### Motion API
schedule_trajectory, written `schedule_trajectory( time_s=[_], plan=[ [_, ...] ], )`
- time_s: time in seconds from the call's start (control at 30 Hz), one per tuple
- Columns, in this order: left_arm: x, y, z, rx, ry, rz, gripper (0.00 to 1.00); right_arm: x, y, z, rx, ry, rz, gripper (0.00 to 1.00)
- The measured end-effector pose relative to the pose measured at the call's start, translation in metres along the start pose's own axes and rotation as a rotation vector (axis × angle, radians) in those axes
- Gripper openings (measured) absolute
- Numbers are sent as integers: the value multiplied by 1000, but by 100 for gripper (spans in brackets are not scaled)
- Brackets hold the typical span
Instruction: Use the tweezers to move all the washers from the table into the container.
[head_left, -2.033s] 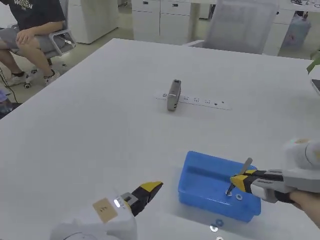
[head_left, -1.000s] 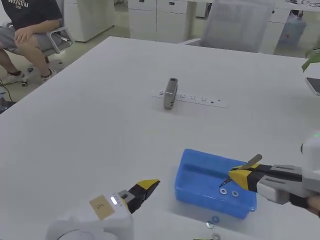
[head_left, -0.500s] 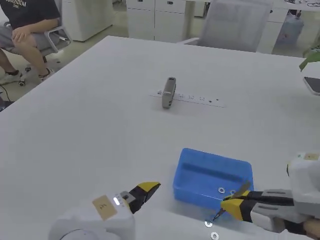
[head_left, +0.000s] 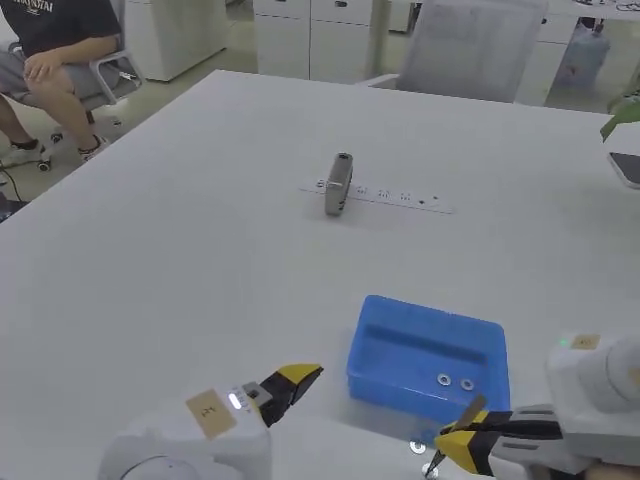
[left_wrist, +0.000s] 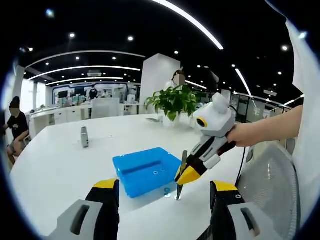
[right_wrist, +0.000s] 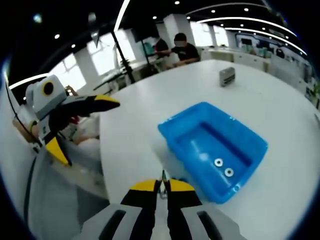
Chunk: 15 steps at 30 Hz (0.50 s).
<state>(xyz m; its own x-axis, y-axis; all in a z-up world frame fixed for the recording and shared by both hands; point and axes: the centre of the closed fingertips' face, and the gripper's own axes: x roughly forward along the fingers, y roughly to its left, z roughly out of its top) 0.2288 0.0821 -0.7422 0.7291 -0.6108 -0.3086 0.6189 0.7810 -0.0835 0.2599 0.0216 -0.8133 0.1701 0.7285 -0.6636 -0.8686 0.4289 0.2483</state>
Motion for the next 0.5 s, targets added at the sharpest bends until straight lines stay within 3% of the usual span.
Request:
schedule_trajectory(
  time_s=[0.5],
  plan=[
    [0,-1,0,4,3,-3,74,0,12,-6,-134,42,5,3]
  ],
)
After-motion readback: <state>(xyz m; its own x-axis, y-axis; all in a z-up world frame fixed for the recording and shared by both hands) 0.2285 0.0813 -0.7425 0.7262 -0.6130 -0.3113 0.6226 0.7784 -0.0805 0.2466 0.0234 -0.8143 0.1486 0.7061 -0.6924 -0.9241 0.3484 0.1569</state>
